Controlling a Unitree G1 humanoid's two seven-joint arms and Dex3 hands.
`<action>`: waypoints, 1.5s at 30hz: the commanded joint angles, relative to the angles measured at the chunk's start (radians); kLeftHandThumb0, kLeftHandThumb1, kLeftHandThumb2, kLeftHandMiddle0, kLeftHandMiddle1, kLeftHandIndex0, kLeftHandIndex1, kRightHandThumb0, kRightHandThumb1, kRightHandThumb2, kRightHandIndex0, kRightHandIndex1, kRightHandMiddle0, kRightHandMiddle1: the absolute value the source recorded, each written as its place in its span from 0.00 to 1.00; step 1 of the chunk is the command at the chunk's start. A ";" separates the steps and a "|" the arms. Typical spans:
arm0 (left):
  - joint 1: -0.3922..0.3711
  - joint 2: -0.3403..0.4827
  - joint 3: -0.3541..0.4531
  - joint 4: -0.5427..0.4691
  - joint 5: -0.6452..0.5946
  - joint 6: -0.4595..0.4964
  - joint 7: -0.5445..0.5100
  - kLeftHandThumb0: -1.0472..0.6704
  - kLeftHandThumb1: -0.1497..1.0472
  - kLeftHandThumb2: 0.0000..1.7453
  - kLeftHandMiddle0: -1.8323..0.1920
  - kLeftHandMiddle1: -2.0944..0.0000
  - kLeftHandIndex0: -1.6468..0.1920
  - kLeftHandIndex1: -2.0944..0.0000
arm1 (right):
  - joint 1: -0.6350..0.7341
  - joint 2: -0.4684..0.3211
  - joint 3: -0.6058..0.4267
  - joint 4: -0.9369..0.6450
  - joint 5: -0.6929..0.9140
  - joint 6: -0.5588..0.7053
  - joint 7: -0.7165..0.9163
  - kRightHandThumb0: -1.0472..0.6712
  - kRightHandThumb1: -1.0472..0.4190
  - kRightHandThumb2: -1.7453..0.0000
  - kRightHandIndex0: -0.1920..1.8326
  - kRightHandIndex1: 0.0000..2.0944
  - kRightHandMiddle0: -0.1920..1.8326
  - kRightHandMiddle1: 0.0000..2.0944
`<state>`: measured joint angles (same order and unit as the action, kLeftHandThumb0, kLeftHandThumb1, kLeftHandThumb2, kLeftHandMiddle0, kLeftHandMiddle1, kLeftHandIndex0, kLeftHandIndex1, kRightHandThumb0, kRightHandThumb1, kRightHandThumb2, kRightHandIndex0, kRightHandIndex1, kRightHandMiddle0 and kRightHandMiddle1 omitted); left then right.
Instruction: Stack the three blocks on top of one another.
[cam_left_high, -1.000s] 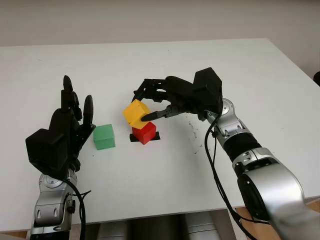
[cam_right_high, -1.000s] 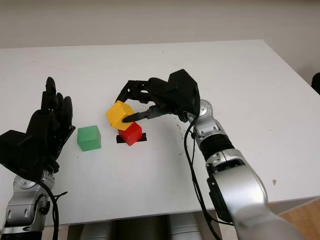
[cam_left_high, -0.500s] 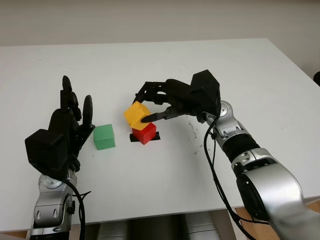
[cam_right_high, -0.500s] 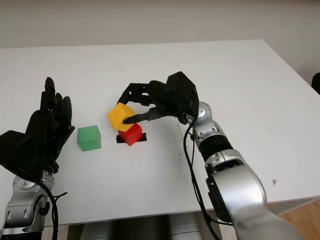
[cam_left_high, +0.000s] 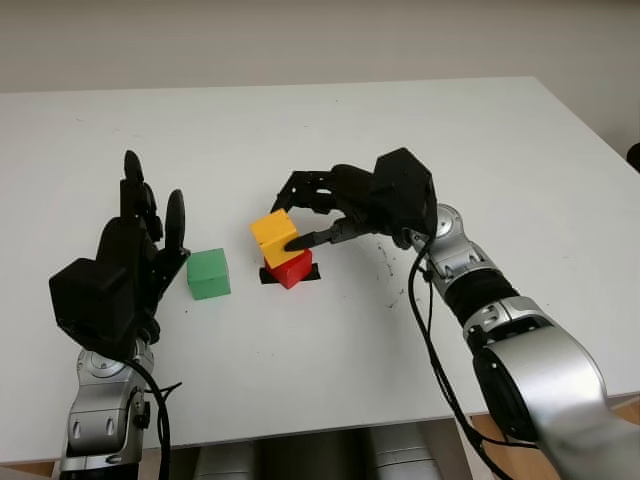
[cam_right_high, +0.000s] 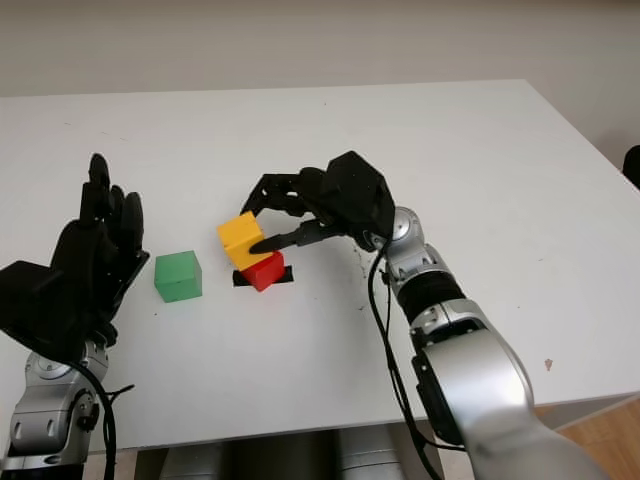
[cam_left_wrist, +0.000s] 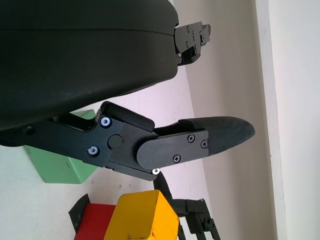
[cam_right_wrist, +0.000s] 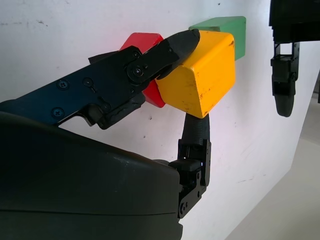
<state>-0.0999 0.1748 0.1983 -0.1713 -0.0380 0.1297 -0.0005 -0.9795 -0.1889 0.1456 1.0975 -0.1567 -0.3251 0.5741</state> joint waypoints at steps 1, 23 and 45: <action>0.012 0.001 0.001 -0.015 -0.003 -0.002 -0.004 0.18 1.00 0.34 1.00 1.00 1.00 1.00 | -0.004 -0.013 0.003 0.004 -0.008 -0.021 -0.009 0.30 0.10 0.97 0.22 0.02 0.31 0.73; 0.010 0.004 0.003 -0.017 -0.006 0.000 -0.012 0.18 1.00 0.34 1.00 1.00 1.00 1.00 | -0.007 -0.030 -0.005 0.008 -0.013 -0.036 -0.035 0.31 0.10 0.97 0.22 0.02 0.30 0.73; 0.010 0.006 0.004 -0.017 -0.005 0.002 -0.013 0.18 1.00 0.34 1.00 1.00 1.00 1.00 | -0.017 -0.036 -0.004 0.024 -0.013 -0.034 -0.028 0.31 0.10 0.97 0.22 0.02 0.30 0.73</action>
<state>-0.0998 0.1761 0.1993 -0.1715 -0.0403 0.1326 -0.0103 -0.9805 -0.2116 0.1438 1.1230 -0.1674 -0.3606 0.5418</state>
